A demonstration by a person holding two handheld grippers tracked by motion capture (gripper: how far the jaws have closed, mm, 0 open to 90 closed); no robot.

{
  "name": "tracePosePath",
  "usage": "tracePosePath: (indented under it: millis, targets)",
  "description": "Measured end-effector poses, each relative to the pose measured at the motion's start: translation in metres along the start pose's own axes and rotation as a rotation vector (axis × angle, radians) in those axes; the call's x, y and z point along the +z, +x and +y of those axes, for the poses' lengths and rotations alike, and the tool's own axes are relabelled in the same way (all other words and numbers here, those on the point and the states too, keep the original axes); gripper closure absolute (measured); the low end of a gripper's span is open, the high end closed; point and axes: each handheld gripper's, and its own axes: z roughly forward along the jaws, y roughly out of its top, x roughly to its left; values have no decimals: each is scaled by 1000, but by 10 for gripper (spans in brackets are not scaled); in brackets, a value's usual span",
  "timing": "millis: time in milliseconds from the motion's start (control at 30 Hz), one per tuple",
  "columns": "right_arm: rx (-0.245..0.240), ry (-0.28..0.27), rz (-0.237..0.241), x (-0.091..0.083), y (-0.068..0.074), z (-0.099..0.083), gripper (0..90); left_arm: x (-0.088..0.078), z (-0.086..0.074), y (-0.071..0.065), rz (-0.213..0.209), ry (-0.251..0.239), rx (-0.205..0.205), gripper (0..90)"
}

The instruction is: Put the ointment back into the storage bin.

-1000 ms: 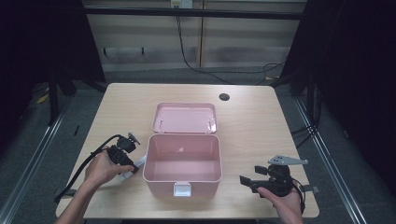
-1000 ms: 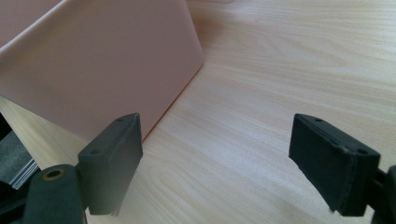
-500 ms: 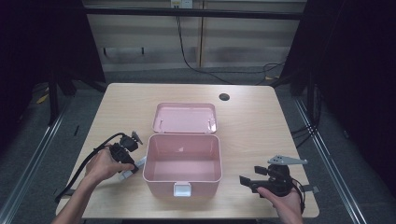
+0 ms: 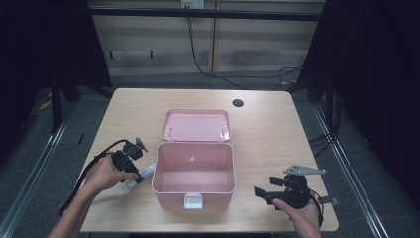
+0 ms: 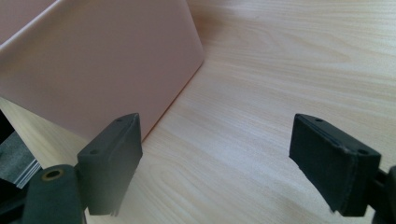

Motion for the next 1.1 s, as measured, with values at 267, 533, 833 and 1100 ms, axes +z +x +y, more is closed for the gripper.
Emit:
tracePosePath:
  millis: [267,533,833,1100]
  targets:
    - [6,8,6,0,0,0,157,-13,-7,3,-42,-19,-9,712]
    - [5,5,6,0,0,0,157,-27,-15,6,-92,-61,12,712]
    - [7,3,2,0,0,0,156,-37,-24,11,-100,-82,-9,712]
    - [9,-1,3,-1,0,0,157,-46,-29,10,-101,-90,3,712]
